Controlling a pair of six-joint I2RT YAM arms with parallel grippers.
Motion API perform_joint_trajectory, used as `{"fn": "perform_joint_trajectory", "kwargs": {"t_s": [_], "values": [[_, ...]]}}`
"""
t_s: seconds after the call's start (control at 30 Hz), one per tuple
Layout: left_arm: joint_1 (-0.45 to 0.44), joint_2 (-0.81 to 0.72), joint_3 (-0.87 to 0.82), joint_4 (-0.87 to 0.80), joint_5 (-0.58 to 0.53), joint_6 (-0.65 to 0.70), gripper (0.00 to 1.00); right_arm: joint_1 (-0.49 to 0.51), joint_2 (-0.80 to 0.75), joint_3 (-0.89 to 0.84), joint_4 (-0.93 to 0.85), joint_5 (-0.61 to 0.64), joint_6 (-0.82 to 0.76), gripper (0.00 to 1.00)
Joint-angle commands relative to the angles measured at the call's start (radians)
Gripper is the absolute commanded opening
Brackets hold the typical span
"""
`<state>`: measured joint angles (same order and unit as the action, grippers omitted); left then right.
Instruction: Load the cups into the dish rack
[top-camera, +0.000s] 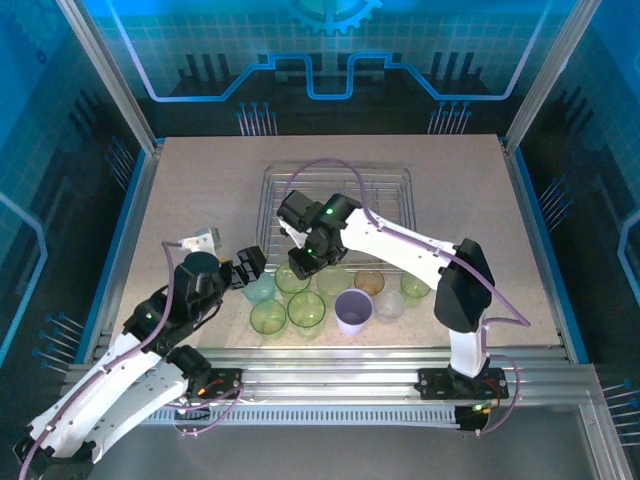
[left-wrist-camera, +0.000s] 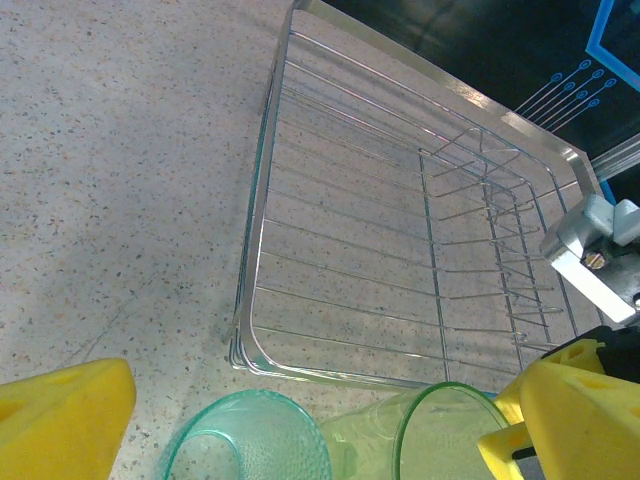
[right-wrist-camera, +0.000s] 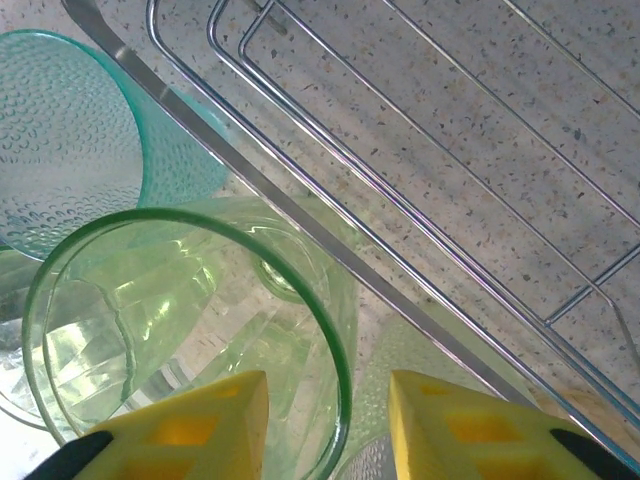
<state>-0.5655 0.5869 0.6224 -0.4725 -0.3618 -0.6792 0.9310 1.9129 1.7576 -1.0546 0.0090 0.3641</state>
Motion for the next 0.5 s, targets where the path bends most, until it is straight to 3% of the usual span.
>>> {"fn": "perform_joint_trajectory", "kwargs": {"t_s": [0.0,0.47], "values": [[0.007,-0.01,-0.013,0.0,-0.016,0.011,0.99,0.021,0.025,0.042,-0.04,0.019,-0.009,0.32],[0.008,-0.01,0.013,-0.047,-0.019,0.032,0.99,0.038,0.047,0.089,-0.095,0.094,-0.022,0.04]]}}
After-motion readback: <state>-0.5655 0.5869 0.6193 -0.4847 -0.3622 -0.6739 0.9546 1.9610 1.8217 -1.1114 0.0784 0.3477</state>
